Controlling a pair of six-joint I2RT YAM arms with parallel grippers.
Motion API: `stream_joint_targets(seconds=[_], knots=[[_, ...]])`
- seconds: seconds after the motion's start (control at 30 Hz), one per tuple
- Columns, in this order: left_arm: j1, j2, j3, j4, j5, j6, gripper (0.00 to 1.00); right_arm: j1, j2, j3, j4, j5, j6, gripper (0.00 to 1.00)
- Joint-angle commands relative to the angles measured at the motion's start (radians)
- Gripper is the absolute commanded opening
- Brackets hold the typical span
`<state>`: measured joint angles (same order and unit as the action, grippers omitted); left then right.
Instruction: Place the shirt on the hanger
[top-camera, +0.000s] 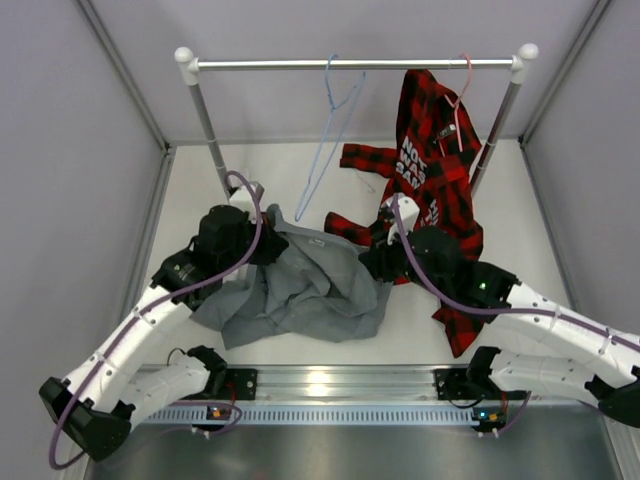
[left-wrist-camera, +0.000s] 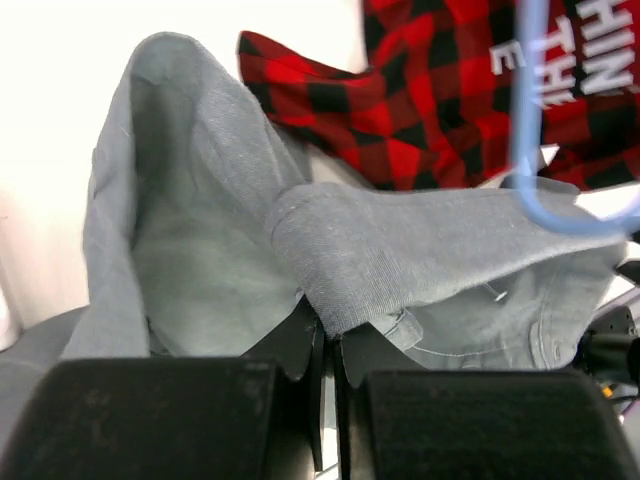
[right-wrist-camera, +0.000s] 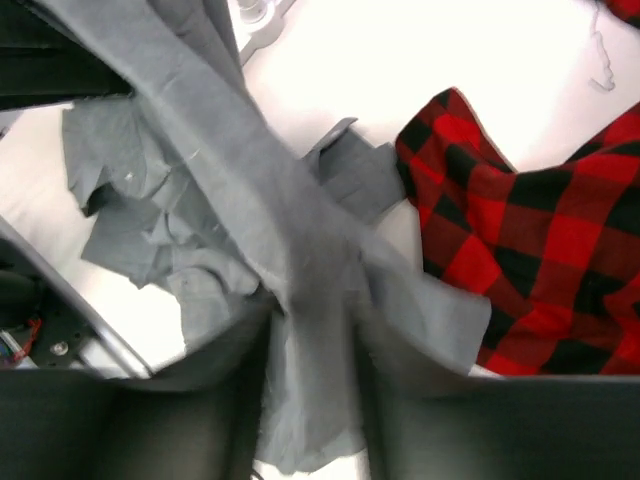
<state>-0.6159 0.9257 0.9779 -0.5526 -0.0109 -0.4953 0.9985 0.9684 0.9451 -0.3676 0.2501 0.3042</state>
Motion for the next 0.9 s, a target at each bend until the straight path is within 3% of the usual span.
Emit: stream_joint_targets(seconds=[0.0, 0.1, 0.27, 0.4, 0.57, 0.7, 0.87], knots=[[0.064, -0.011, -0.045, 0.040, 0.221, 0.044, 0.00, 0.003, -0.008, 0.056, 0.004, -0.049, 0.032, 0.43], [0.065, -0.065, -0.135, 0.146, 0.301, 0.017, 0.00, 0.003, 0.019, 0.153, -0.023, -0.054, 0.070, 0.64], [0.064, -0.136, -0.267, 0.301, 0.371, -0.061, 0.00, 0.003, 0.150, 0.360, -0.079, 0.013, 0.113, 0.72], [0.064, -0.166, -0.335, 0.361, 0.339, -0.117, 0.00, 0.003, 0.309, 0.593, -0.126, 0.081, 0.110, 0.78], [0.065, -0.188, -0.407, 0.421, 0.279, -0.198, 0.00, 0.003, 0.564, 0.871, -0.188, 0.129, 0.063, 0.98], [0.064, -0.165, -0.459, 0.448, 0.273, -0.209, 0.00, -0.001, 0.713, 1.133, -0.229, 0.322, -0.039, 0.99], [0.064, -0.171, -0.475, 0.433, 0.250, -0.190, 0.00, -0.031, 0.877, 1.316, -0.310, 0.458, -0.122, 0.99]])
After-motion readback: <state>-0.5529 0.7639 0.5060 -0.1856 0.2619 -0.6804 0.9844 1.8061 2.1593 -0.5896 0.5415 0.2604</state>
